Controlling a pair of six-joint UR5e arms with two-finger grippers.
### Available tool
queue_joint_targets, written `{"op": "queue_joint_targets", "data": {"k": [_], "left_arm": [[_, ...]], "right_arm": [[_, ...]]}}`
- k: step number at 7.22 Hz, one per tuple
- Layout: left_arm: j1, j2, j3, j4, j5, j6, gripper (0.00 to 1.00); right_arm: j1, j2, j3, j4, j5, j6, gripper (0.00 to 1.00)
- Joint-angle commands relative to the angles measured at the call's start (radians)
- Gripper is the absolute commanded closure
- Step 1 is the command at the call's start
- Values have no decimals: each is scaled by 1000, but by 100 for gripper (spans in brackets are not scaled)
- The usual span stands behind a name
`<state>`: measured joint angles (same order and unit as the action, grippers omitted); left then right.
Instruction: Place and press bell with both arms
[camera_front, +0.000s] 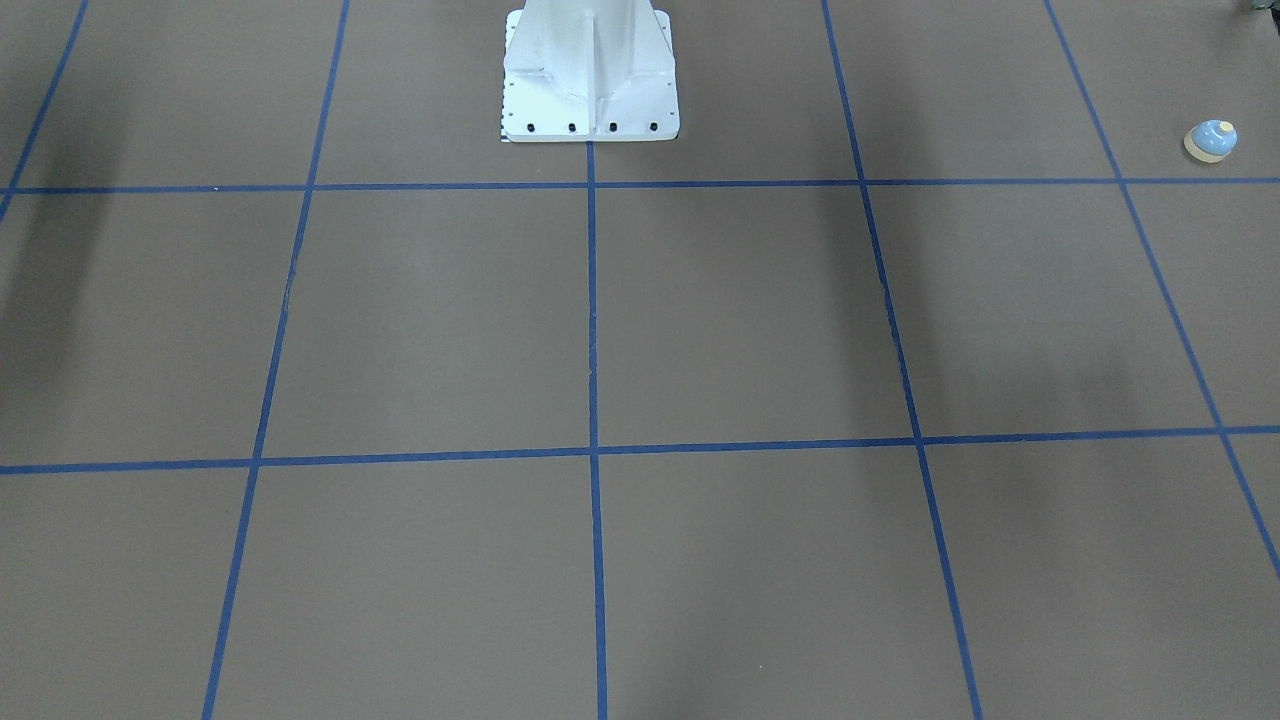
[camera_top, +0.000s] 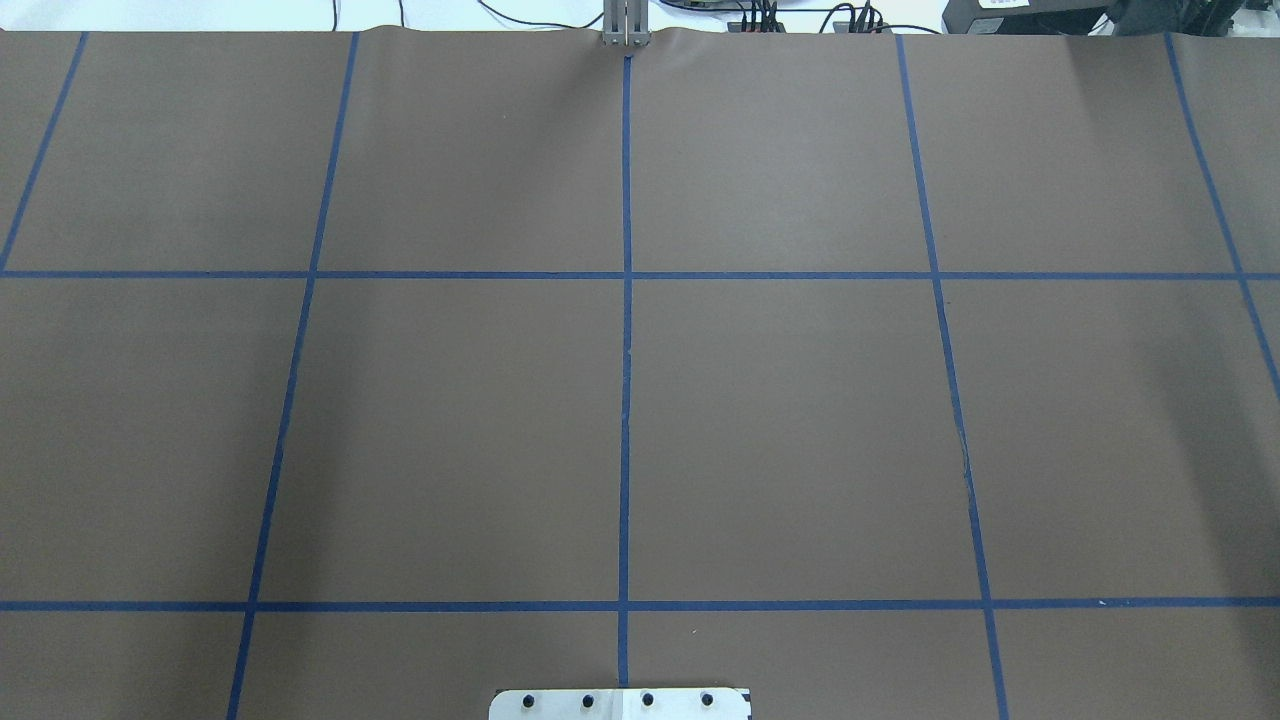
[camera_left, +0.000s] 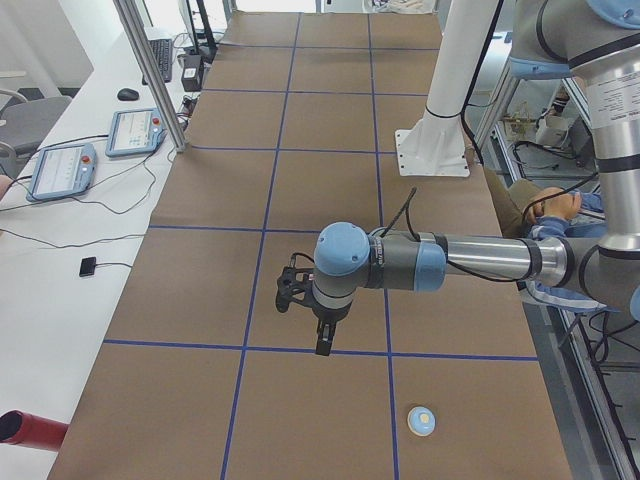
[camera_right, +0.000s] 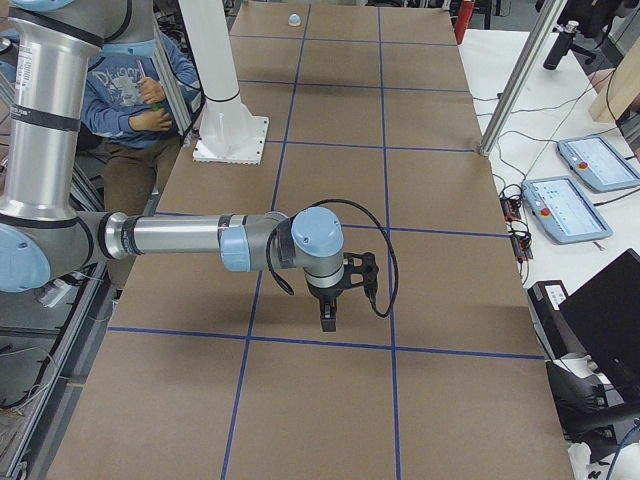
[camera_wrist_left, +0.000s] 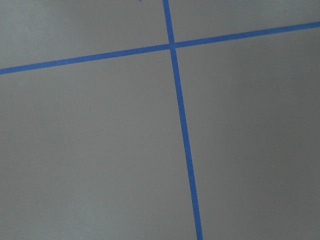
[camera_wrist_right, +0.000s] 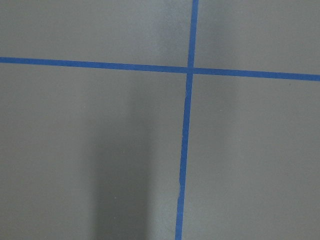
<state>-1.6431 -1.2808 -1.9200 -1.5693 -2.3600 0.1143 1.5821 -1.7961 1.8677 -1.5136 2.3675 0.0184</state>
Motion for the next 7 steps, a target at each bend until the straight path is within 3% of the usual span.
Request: {"op": "queue_joint_targets", "data": {"k": [1, 2, 7], "left_arm": [[3, 1, -1, 3, -19, -18, 0], [19, -9, -2, 0, -28, -94, 0], [37, 28, 1, -44, -117, -99, 0]], "right_arm": [[-43, 18, -2, 0, -23, 2, 0], [-45, 18, 2, 1, -33, 3, 0], [-45, 1, -7, 15, 24, 2, 0]]}}
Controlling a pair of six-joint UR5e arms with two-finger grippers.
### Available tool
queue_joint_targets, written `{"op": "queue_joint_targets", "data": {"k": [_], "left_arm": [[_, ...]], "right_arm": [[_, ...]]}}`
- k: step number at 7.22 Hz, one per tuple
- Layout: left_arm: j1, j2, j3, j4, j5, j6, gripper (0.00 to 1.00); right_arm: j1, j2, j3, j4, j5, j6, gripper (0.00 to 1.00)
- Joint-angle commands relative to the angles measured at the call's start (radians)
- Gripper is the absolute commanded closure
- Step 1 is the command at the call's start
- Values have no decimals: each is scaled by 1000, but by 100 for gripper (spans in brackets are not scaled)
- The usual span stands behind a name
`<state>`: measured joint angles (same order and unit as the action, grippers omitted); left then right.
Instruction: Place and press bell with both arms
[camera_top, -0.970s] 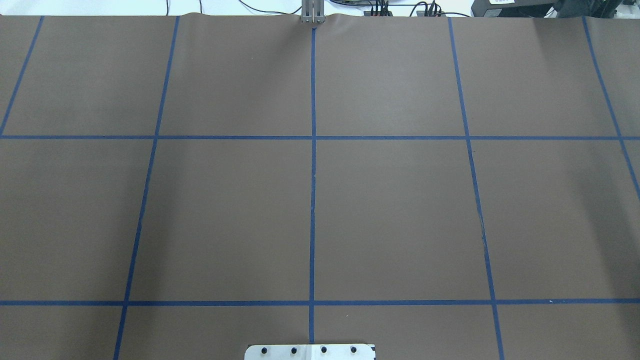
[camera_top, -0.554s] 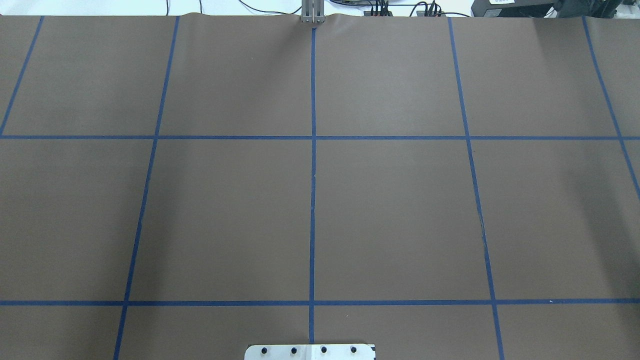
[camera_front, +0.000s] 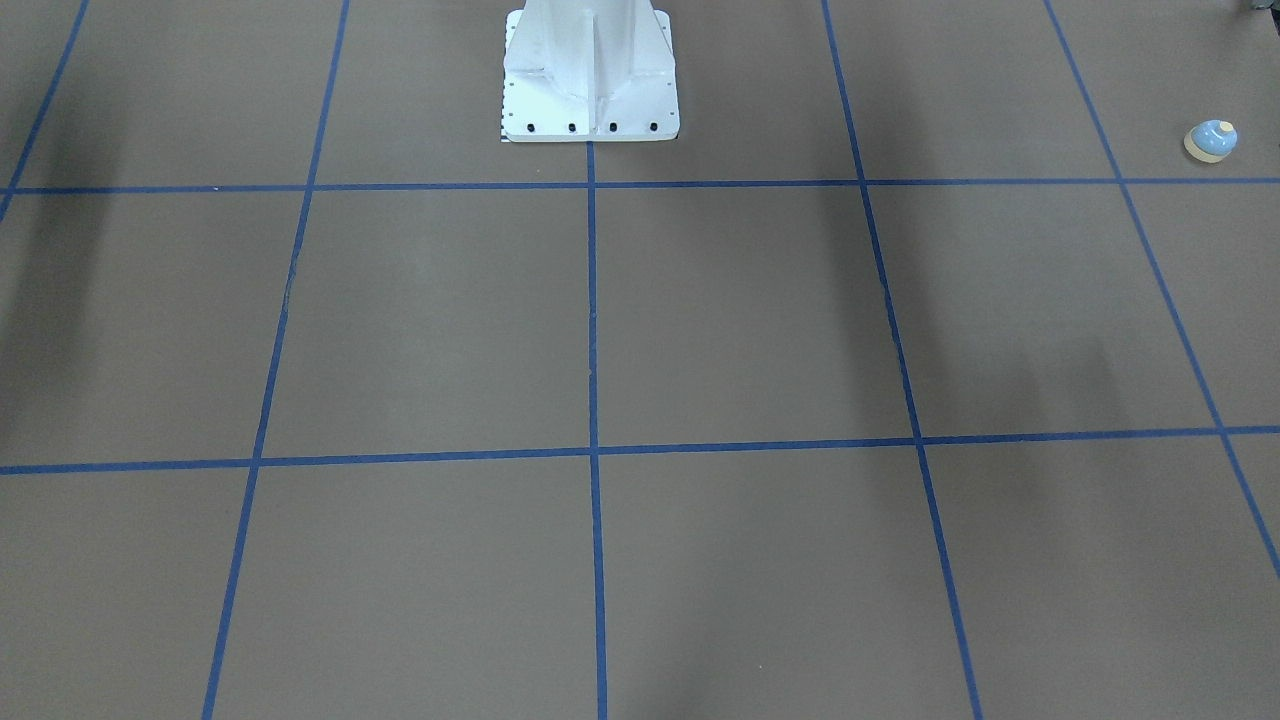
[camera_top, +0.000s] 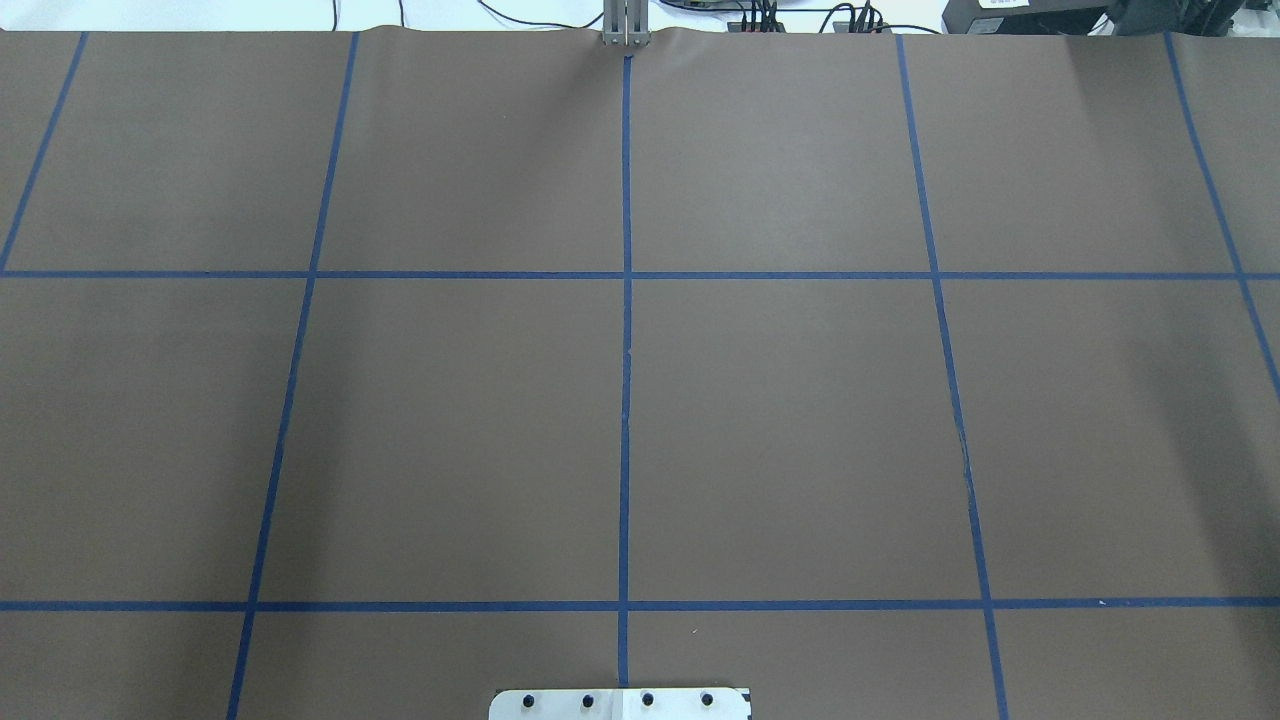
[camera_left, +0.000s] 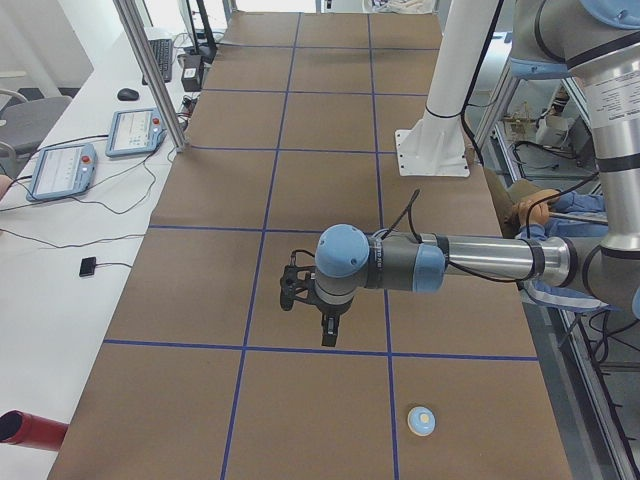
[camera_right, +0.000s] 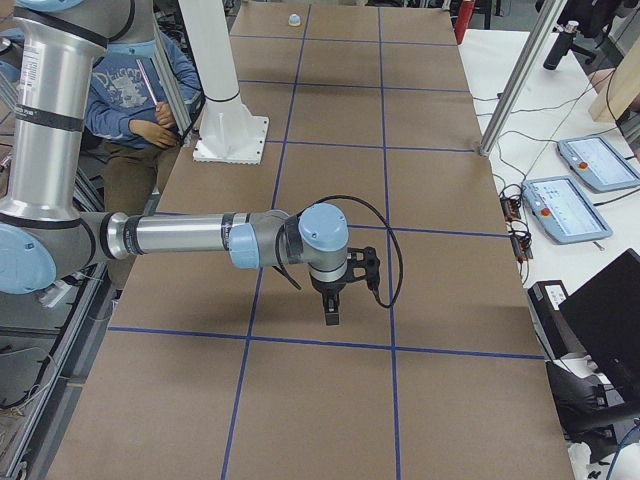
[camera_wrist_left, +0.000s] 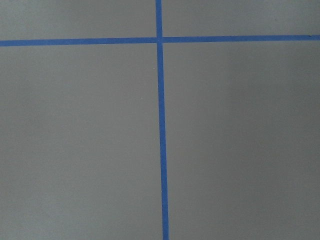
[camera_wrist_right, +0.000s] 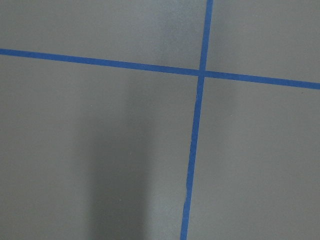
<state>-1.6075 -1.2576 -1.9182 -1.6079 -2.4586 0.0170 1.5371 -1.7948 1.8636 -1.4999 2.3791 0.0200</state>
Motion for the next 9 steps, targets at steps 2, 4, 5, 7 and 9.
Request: {"op": "queue_joint_targets", "data": {"k": [2, 4, 5, 7, 9], "left_arm": [[62, 1, 11, -6, -22, -9, 0], [186, 3, 14, -4, 38, -5, 16], [202, 4, 43, -9, 102, 3, 0], [202, 27, 173, -93, 98, 30, 0], [208, 35, 301, -196, 105, 90, 0]], "right_arm": [[0, -1, -4, 47, 40, -5, 0], [-8, -2, -4, 93, 58, 0, 0], [-9, -1, -6, 93, 77, -2, 0], [-9, -1, -6, 92, 109, -2, 0], [-25, -1, -6, 93, 111, -3, 0]]}}
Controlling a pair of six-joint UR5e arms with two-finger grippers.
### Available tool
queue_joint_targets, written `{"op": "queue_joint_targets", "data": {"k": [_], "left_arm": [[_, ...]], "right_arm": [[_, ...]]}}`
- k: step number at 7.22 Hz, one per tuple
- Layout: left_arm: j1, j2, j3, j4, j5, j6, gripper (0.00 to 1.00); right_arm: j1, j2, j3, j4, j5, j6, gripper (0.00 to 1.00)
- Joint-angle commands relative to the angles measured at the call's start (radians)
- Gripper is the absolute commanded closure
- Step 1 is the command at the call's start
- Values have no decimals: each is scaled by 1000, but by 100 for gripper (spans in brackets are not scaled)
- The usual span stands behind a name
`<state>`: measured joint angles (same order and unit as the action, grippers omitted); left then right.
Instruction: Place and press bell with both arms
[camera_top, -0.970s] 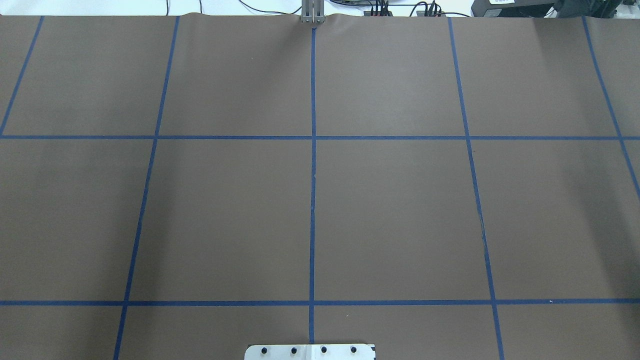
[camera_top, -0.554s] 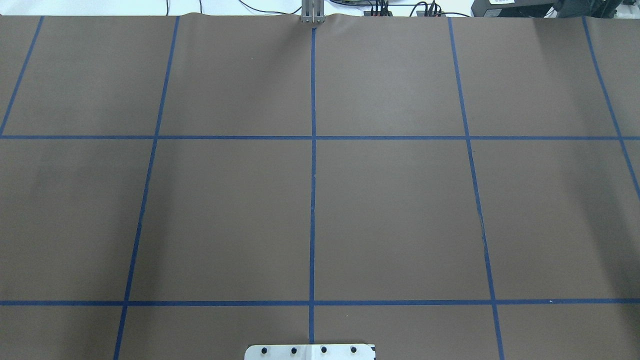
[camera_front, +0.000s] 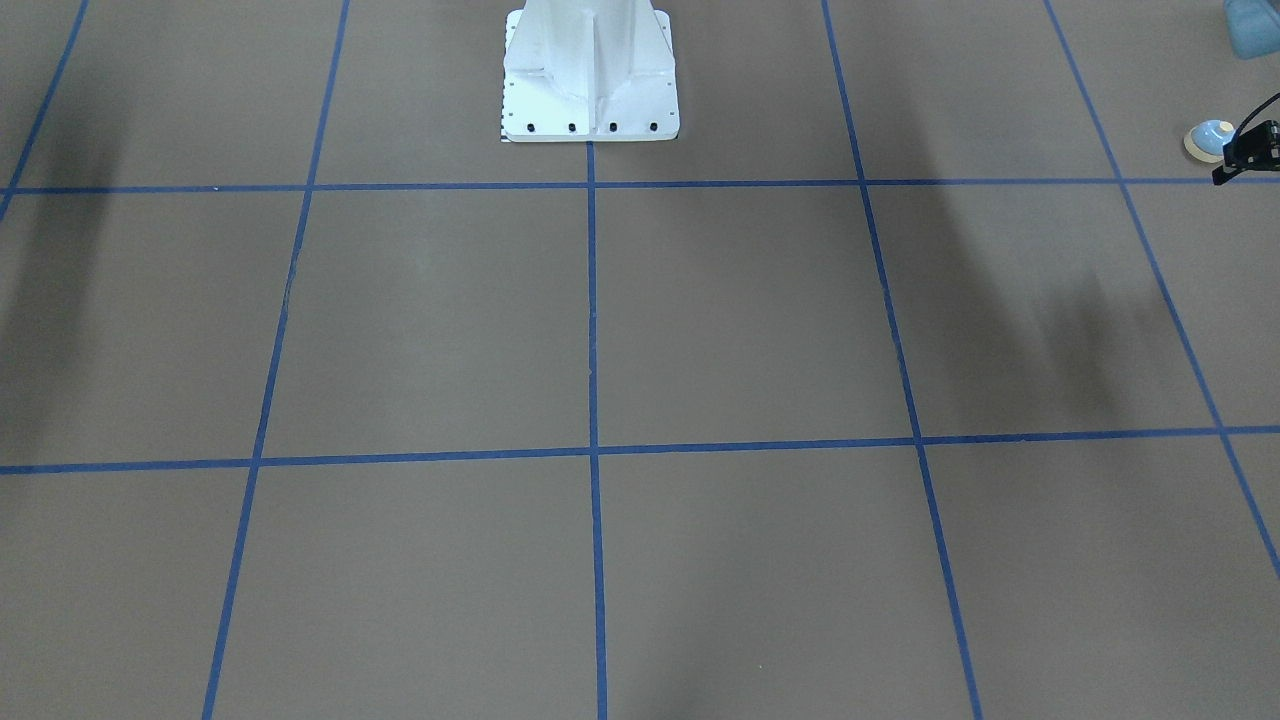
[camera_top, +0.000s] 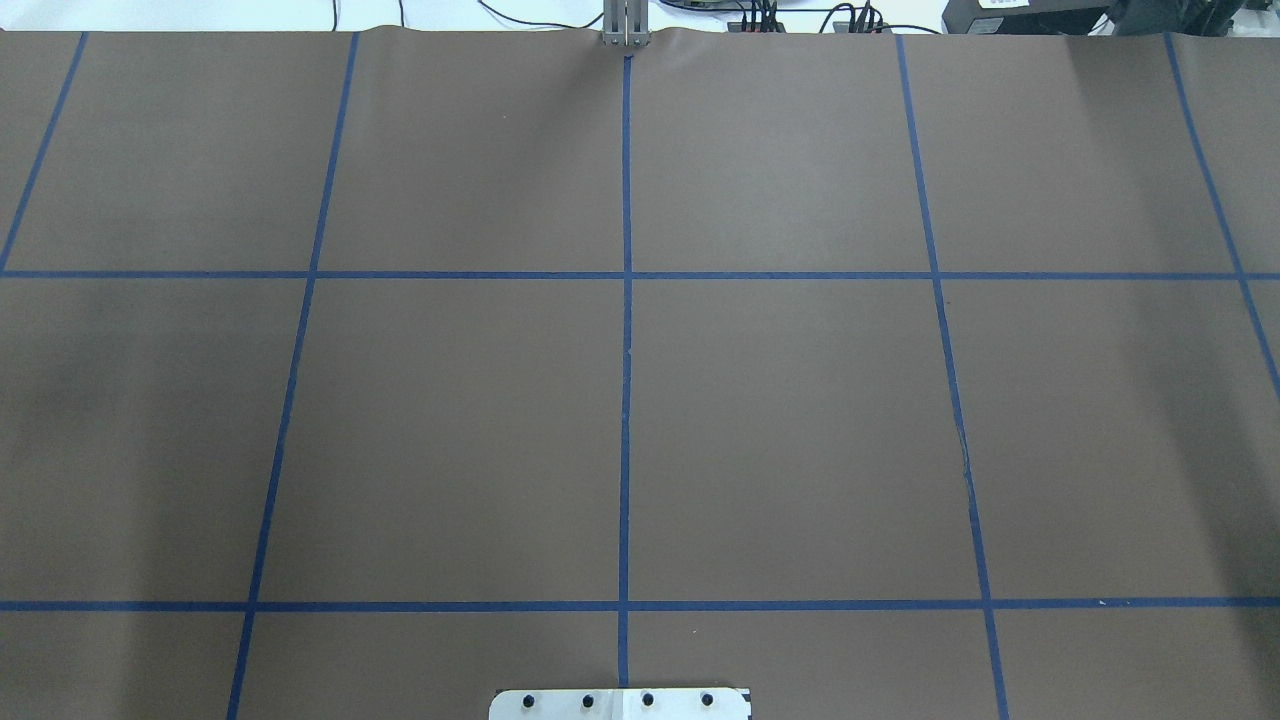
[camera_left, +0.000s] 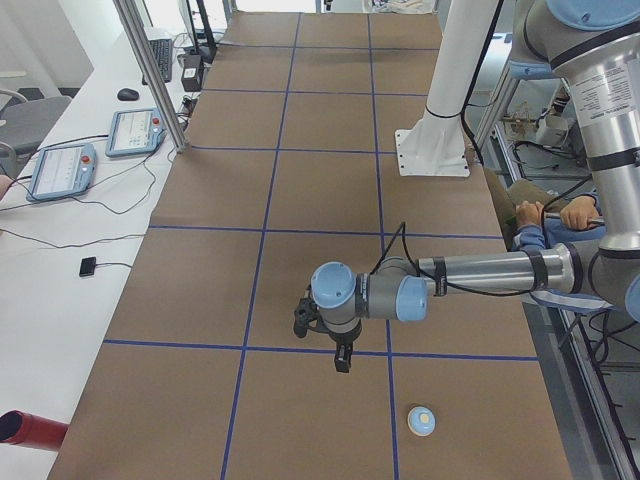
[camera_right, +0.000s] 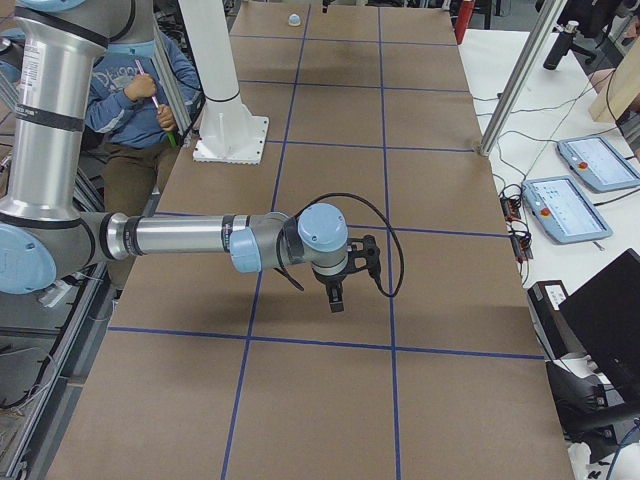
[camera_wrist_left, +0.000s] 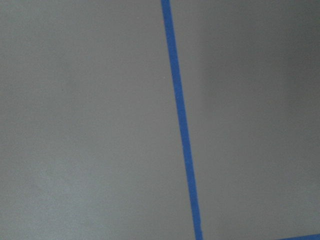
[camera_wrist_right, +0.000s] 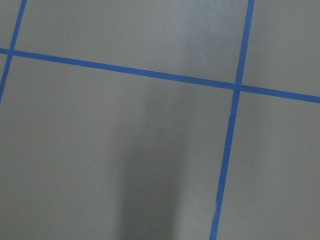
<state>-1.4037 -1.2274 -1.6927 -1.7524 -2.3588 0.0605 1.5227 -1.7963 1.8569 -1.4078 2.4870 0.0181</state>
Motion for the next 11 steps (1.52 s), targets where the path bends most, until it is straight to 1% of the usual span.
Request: {"op": "queue_joint_targets", "data": {"k": [1, 2, 4, 5, 7, 8, 9, 10, 11], "left_arm": [[27, 9, 76, -50, 4, 70, 0], [73, 43, 77, -53, 4, 71, 0], [77, 123, 79, -58, 6, 78, 0], [77, 149, 102, -85, 9, 78, 0], [77, 141, 279, -274, 9, 65, 0], [77, 135, 303, -289, 1, 62, 0], [77, 137, 301, -292, -10, 64, 0], [77, 137, 303, -289, -52, 61, 0], [77, 137, 307, -286, -54, 45, 0]], "right_arm": [[-18, 0, 1, 1, 3, 3, 0], [-18, 0, -1, 0, 3, 3, 0], [-18, 0, 1, 1, 3, 5, 0], [-18, 0, 2, 1, 9, 3, 0], [-18, 0, 2, 1, 23, 3, 0], [-18, 0, 1, 0, 23, 3, 0], [-19, -2, 1, 0, 24, 3, 0], [-19, -6, 1, 0, 24, 3, 0], [-21, -6, 1, 0, 24, 3, 0]]}}
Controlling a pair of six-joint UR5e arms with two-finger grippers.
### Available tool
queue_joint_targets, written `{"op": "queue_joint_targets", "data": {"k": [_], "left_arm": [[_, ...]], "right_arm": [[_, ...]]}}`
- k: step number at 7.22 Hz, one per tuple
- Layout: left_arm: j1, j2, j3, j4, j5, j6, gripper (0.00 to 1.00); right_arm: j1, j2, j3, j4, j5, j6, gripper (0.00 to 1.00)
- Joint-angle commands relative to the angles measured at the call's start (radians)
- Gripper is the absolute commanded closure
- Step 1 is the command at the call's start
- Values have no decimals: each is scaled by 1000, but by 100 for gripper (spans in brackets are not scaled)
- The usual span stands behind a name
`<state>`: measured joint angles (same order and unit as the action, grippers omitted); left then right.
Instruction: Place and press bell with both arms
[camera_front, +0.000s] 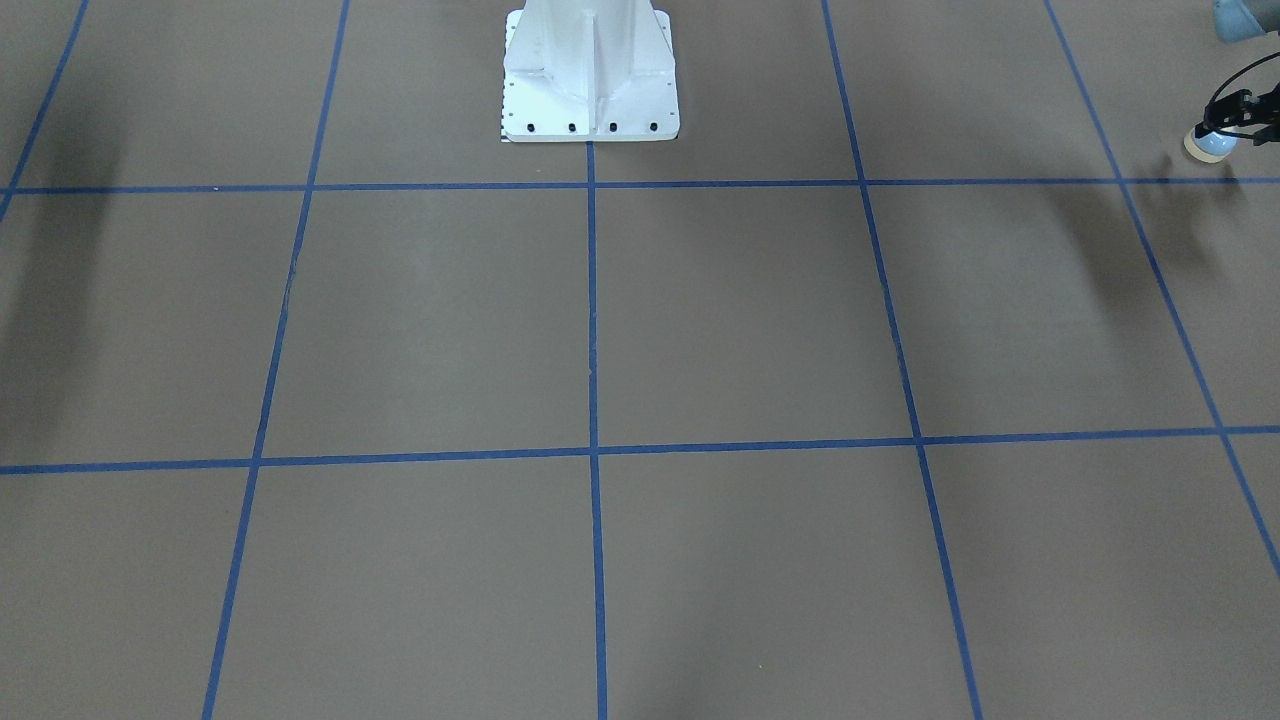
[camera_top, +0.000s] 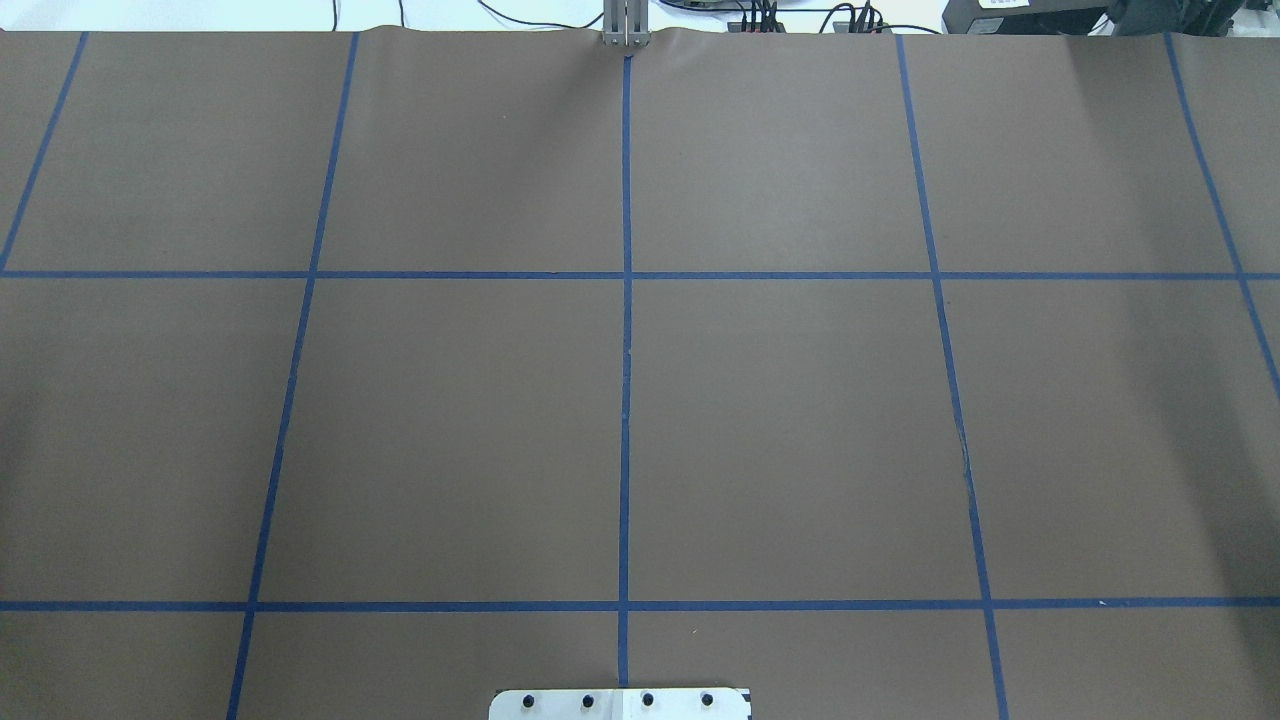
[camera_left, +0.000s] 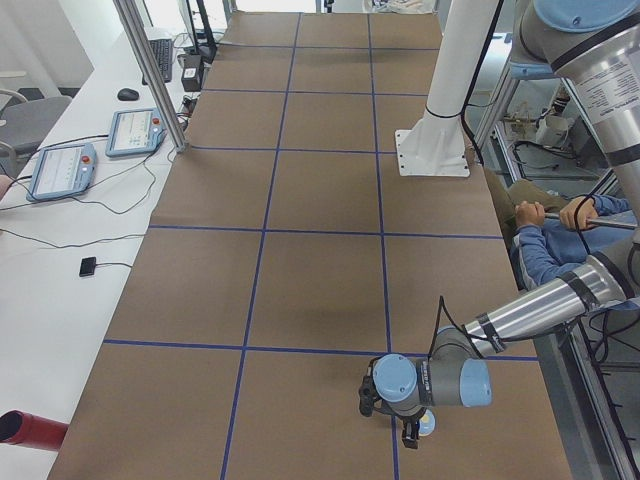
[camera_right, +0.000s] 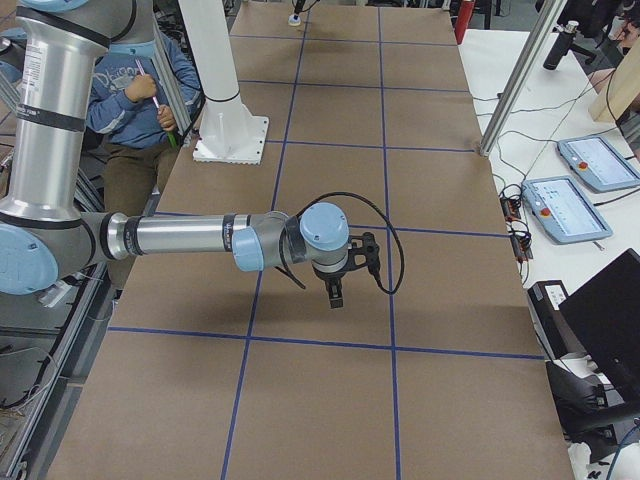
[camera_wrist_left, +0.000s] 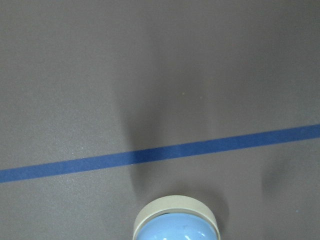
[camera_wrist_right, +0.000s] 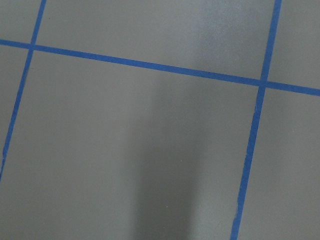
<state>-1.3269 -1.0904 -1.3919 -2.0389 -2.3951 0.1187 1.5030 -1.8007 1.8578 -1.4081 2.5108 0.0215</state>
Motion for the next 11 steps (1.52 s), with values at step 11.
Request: {"op": "queue_joint_targets", "data": {"k": [11], "left_arm": [[20, -48, 94, -1, -19, -80, 0]], "right_arm": [[-7, -3, 0, -2, 14, 0, 0]]}}
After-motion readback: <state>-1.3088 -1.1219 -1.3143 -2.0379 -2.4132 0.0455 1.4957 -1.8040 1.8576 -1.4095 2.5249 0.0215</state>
